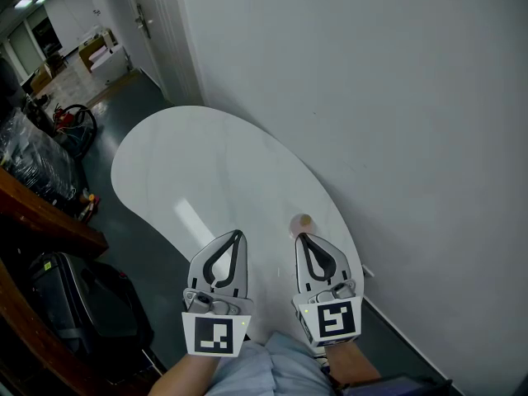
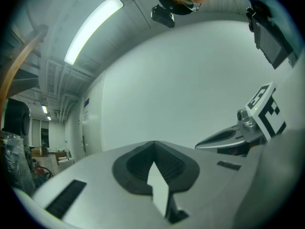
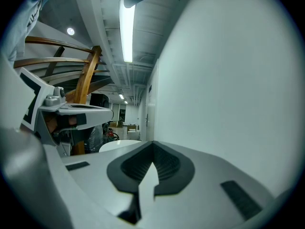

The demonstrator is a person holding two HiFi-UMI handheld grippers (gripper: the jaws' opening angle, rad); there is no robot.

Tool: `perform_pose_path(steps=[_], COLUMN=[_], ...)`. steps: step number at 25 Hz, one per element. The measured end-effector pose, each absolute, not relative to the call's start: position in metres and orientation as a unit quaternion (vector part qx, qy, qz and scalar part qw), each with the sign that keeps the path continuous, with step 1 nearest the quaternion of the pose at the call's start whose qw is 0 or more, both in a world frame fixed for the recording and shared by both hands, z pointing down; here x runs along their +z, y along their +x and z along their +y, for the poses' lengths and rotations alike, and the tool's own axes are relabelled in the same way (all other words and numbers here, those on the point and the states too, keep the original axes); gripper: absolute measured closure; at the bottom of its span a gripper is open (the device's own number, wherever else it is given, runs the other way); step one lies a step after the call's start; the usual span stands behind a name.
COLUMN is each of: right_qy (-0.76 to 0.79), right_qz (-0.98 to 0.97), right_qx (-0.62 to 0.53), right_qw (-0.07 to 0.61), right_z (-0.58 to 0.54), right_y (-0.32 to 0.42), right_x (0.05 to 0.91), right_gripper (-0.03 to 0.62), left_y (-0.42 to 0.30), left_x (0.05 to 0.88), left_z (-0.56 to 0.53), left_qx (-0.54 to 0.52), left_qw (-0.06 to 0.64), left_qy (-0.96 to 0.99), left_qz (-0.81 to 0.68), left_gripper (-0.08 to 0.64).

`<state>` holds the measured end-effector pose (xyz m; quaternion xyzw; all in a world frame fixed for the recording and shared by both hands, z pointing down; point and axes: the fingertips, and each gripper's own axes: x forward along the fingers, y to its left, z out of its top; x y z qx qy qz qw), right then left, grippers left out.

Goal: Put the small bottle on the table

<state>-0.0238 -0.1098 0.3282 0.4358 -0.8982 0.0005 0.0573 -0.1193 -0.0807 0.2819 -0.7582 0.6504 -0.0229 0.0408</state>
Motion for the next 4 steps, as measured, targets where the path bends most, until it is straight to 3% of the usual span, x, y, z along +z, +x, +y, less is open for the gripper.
perform_pose_path(steps=[4], right_qy=[0.442], right_qz=[-0.895], right_qx=[0.006], right_qw=[0.057], right_z=[-0.1124], right_y=[-0.0233], right_x=[0.3268], right_gripper=[0.592], left_y=[-0.1160], left_x=[0.2800], left_z=[-0.0824], left_qx=[-0.071], left_qw=[0.091], left_qy=[-0.769], left_qz=[0.629], left_gripper=[0.558])
